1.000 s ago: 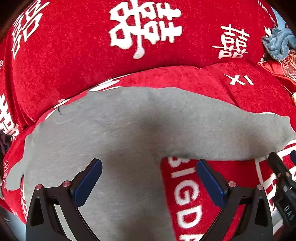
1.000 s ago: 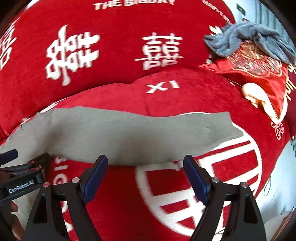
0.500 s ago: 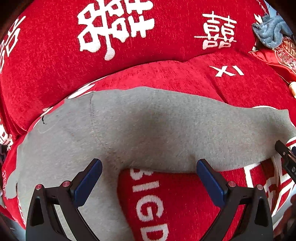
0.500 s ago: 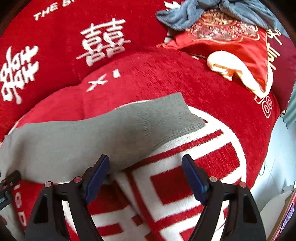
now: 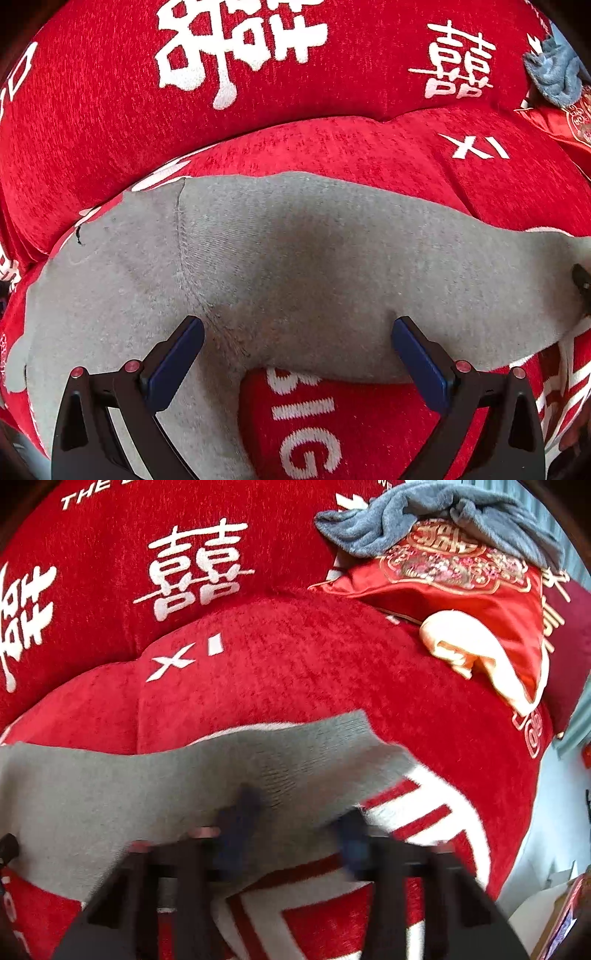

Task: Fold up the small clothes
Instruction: 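Close the right gripper on the sleeve cuff and lift it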

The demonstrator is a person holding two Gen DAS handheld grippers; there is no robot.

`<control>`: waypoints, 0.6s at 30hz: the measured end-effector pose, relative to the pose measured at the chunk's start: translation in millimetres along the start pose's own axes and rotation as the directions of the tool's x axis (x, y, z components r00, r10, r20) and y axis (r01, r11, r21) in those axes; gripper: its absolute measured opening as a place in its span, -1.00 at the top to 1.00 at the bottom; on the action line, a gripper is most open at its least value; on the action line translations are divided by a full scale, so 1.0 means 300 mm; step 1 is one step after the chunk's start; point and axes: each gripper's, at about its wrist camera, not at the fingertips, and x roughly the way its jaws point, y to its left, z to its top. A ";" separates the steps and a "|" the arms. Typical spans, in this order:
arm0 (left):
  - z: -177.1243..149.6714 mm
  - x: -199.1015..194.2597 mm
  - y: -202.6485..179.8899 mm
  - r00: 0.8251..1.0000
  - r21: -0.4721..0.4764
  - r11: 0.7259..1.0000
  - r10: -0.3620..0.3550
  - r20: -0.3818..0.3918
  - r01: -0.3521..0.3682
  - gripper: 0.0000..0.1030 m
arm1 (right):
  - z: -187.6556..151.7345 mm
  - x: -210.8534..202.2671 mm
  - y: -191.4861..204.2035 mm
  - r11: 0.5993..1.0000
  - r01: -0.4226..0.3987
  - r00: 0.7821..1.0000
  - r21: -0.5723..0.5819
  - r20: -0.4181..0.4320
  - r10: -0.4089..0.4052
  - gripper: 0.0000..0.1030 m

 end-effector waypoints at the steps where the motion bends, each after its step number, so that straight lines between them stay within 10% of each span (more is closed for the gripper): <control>1: 0.004 0.002 0.007 1.000 -0.003 1.000 0.002 0.000 -0.002 -0.98 | -0.002 -0.003 -0.007 1.000 -0.018 1.000 0.015 0.002 0.018 0.85; 18: 0.030 0.045 0.121 0.999 -0.074 0.997 0.028 -0.018 -0.029 -0.98 | -0.030 -0.153 -0.045 0.993 -0.054 0.990 0.107 0.135 0.040 0.86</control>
